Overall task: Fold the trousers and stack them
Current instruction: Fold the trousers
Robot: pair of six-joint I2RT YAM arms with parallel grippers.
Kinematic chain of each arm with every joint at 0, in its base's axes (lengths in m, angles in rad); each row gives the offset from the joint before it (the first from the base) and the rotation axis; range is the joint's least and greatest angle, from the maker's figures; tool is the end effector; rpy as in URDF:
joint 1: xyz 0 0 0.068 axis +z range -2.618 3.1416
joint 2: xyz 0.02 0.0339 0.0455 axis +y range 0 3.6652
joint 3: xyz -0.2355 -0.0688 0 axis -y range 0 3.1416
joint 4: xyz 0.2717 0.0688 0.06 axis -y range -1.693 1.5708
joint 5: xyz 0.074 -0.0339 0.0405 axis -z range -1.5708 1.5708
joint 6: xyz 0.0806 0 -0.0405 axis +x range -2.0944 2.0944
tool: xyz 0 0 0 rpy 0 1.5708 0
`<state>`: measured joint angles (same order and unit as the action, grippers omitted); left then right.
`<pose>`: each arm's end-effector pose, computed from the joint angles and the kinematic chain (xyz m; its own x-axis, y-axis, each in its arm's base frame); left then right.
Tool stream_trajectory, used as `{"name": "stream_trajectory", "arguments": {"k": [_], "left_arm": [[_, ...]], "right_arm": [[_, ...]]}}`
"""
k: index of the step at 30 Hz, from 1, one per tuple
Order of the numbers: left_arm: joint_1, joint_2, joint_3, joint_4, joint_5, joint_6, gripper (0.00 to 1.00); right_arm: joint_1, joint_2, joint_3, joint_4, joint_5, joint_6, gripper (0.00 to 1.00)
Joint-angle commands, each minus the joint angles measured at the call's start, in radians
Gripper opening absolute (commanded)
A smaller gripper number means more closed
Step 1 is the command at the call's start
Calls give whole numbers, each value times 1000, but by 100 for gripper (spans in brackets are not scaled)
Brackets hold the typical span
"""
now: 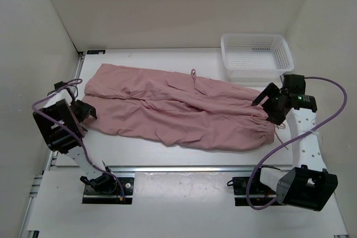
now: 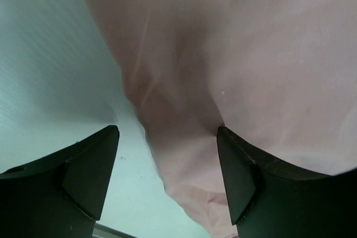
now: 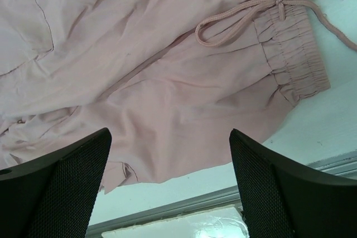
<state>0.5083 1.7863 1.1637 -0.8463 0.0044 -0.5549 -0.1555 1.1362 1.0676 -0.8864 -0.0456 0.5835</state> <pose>0.2988 0.1660 0.0801 -0.4824 -0.8719 -0.0841 -0.8712 0.4876 -0.0573 0.2824 -0.0406 0.2422 -0.6021 0.6515 -0.4615 0.5517 0.7574 0.3493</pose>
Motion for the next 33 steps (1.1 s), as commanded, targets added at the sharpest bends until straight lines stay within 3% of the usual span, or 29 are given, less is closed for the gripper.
{"name": "stream_trajectory", "arguments": {"k": [1, 3, 6, 8, 9, 10, 15, 17, 21, 28, 33], "left_arm": [[4, 15, 37, 41, -46, -23, 82], [4, 24, 48, 41, -64, -23, 81], [-8, 45, 71, 41, -106, -33, 65], [-8, 64, 97, 41, -106, -33, 46], [-8, 64, 97, 41, -106, -33, 15], [-8, 64, 97, 41, -106, -45, 10], [-45, -49, 97, 41, -115, -27, 10], [-45, -88, 97, 41, -115, 6, 10], [-45, -180, 97, 41, -80, 36, 10], [-54, -277, 87, 41, -23, 46, 10], [-73, -277, 96, 41, 0, 46, 10]], "right_arm": [[4, -35, 0, -37, -10, -34, 91], [4, -35, -9, -57, -10, -34, 91], [4, -35, -20, -78, -10, -34, 91], [4, -56, -30, -79, 3, -34, 91], [4, -56, -31, -79, 3, -34, 92], [4, -67, -44, -88, 15, -34, 93], [-19, -113, -95, -103, 43, 12, 88], [-29, -113, -119, -112, -84, 12, 88], [-29, -122, -251, -123, -178, 76, 90], [-29, -179, -371, -141, -122, 173, 90], [-29, -133, -391, -71, -56, 245, 80]]}}
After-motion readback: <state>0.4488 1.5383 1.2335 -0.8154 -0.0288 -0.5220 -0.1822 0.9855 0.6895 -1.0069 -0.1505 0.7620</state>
